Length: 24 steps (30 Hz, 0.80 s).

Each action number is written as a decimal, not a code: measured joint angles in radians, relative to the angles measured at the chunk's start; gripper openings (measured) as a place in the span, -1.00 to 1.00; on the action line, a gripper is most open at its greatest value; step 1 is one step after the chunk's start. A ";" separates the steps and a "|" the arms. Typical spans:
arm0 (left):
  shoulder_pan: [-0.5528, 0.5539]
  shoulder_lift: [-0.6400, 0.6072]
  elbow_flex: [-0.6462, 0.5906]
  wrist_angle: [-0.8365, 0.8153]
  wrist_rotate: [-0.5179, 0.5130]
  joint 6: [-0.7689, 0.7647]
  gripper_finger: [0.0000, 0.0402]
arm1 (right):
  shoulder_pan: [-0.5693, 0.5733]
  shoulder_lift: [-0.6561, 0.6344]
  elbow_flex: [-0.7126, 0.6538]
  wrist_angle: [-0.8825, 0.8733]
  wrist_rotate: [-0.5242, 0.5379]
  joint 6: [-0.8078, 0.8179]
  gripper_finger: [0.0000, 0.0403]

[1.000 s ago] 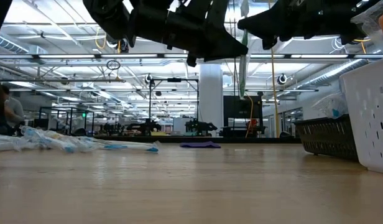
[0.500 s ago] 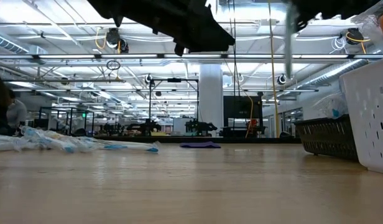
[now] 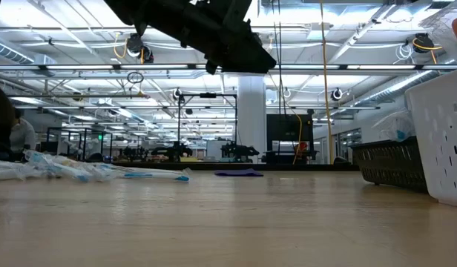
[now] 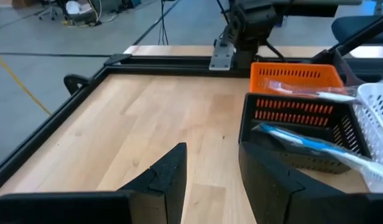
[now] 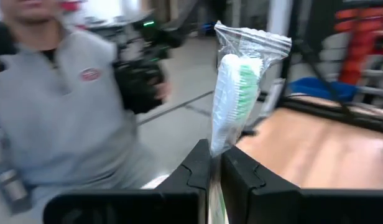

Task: Pick & Place Toothbrushes
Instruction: Put the green toothbrush into the black bin

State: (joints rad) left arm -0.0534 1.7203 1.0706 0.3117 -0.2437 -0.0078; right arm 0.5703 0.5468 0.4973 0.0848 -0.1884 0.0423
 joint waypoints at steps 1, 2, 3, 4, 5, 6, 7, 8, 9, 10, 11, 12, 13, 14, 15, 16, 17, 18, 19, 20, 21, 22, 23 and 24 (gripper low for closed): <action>0.001 0.000 0.000 -0.003 -0.001 -0.002 -0.27 | 0.026 0.000 0.000 -0.008 -0.001 0.002 -0.96; 0.001 0.000 0.000 -0.003 -0.001 -0.002 -0.27 | 0.054 0.001 0.000 -0.018 -0.001 0.003 -0.96; 0.001 0.000 0.000 -0.002 -0.001 -0.002 -0.27 | 0.083 0.004 0.000 -0.025 0.000 0.003 -0.96; 0.001 0.000 0.000 -0.002 -0.001 -0.002 -0.27 | 0.112 0.008 0.000 -0.031 0.001 0.004 -0.96; 0.001 0.000 0.000 -0.002 -0.001 -0.002 -0.27 | 0.141 0.013 0.000 -0.033 0.000 0.008 -0.96; 0.001 0.000 0.000 -0.002 -0.001 -0.002 -0.27 | 0.170 0.018 0.000 -0.033 0.000 0.015 -0.96; 0.001 0.000 0.000 -0.002 -0.001 -0.002 -0.27 | 0.199 0.023 0.000 -0.033 -0.001 0.023 -0.96; 0.001 0.000 0.000 -0.001 -0.001 -0.003 -0.27 | 0.226 0.029 0.000 -0.033 0.000 0.030 -0.96; 0.001 0.000 0.000 -0.001 -0.001 -0.007 -0.27 | 0.254 0.036 0.000 -0.036 0.003 0.033 -0.96; 0.001 0.000 0.000 -0.001 -0.001 -0.016 -0.27 | 0.280 0.044 0.000 -0.042 0.005 0.043 -0.96; 0.001 0.000 0.000 -0.001 -0.001 -0.025 -0.27 | 0.303 0.053 0.000 -0.046 0.008 0.057 -0.96; 0.001 0.000 0.000 -0.001 -0.002 -0.030 -0.27 | 0.325 0.062 0.000 -0.051 0.015 0.071 -0.96; 0.001 0.000 0.000 -0.001 -0.002 -0.033 -0.27 | 0.346 0.071 0.000 -0.052 0.035 0.085 -0.96; 0.001 0.000 0.000 -0.001 -0.002 -0.033 -0.27 | 0.367 0.078 0.000 -0.053 0.054 0.099 -0.96; 0.001 0.000 0.000 -0.001 -0.002 -0.033 -0.27 | 0.386 0.086 0.000 -0.052 0.068 0.108 -0.96; 0.001 0.000 0.000 -0.001 -0.002 -0.033 -0.27 | 0.404 0.094 0.000 -0.051 0.084 0.120 -0.96; 0.001 0.000 0.000 -0.001 -0.002 -0.034 -0.27 | 0.420 0.099 0.000 -0.050 0.089 0.129 -0.96; 0.003 0.000 0.000 -0.001 -0.002 -0.034 -0.27 | 0.434 0.104 0.000 -0.050 0.089 0.139 -0.96; 0.005 0.000 0.000 -0.001 -0.002 -0.034 -0.27 | 0.445 0.108 0.000 -0.049 0.089 0.151 -0.96; 0.006 0.000 0.000 -0.001 -0.002 -0.036 -0.27 | 0.456 0.111 0.000 -0.048 0.088 0.164 -0.96; 0.009 0.000 0.000 -0.001 -0.002 -0.040 -0.27 | 0.465 0.113 0.000 -0.048 0.089 0.175 -0.96; 0.011 0.000 0.000 -0.001 -0.003 -0.046 -0.27 | 0.473 0.116 0.000 -0.048 0.090 0.182 -0.96; 0.014 0.000 0.000 -0.001 -0.003 -0.049 -0.27 | 0.479 0.116 0.000 -0.050 0.091 0.185 -0.96; 0.017 0.000 0.000 -0.001 -0.003 -0.052 -0.27 | 0.484 0.116 0.000 -0.051 0.091 0.187 -0.96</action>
State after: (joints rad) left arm -0.0367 1.7203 1.0706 0.3111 -0.2462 -0.0599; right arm 1.0547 0.6628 0.4973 0.0334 -0.0975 0.2293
